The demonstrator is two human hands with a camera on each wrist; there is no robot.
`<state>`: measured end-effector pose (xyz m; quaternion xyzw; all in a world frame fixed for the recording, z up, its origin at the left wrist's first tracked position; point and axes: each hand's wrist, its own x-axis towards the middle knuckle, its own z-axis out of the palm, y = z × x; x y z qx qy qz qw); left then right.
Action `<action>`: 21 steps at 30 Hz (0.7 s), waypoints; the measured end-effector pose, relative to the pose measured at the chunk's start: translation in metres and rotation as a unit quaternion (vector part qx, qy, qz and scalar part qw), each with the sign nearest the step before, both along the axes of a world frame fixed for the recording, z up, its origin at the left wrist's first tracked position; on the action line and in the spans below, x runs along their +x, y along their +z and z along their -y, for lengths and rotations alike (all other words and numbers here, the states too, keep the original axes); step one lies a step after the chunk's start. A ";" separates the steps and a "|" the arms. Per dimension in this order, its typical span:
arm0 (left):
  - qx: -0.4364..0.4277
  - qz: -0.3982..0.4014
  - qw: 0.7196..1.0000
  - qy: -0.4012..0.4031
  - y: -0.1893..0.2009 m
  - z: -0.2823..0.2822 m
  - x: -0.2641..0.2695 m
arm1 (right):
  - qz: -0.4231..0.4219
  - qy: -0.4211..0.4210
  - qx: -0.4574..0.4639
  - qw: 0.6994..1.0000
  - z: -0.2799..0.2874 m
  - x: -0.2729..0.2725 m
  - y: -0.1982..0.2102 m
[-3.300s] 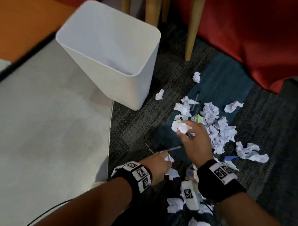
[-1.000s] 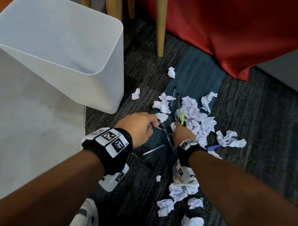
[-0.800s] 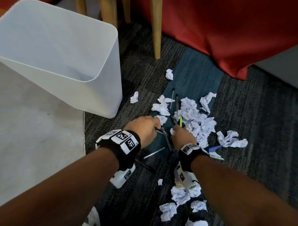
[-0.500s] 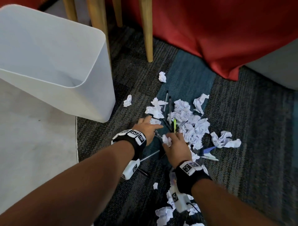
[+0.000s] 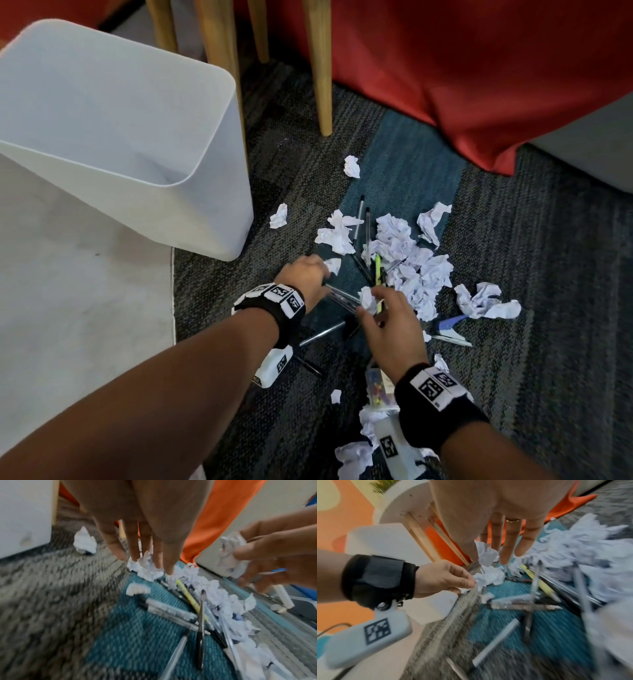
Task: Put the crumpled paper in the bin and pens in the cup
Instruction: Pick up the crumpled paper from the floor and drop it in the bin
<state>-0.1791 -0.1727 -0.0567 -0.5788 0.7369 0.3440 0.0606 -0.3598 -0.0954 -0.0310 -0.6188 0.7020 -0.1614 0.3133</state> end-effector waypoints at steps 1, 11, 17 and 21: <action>-0.011 -0.025 1.000 0.000 0.010 0.001 0.005 | 0.010 -0.003 -0.014 1.000 0.005 0.003 0.003; -0.102 -0.159 0.982 0.008 0.122 -0.012 0.060 | 0.147 0.032 -0.165 0.975 0.086 0.073 0.093; -0.226 -0.230 0.942 0.089 0.208 -0.010 0.090 | 0.277 0.036 -0.257 0.925 0.136 0.136 0.160; -0.323 -0.174 0.916 0.161 0.250 0.002 0.127 | 0.296 0.082 -0.256 0.917 0.148 0.170 0.176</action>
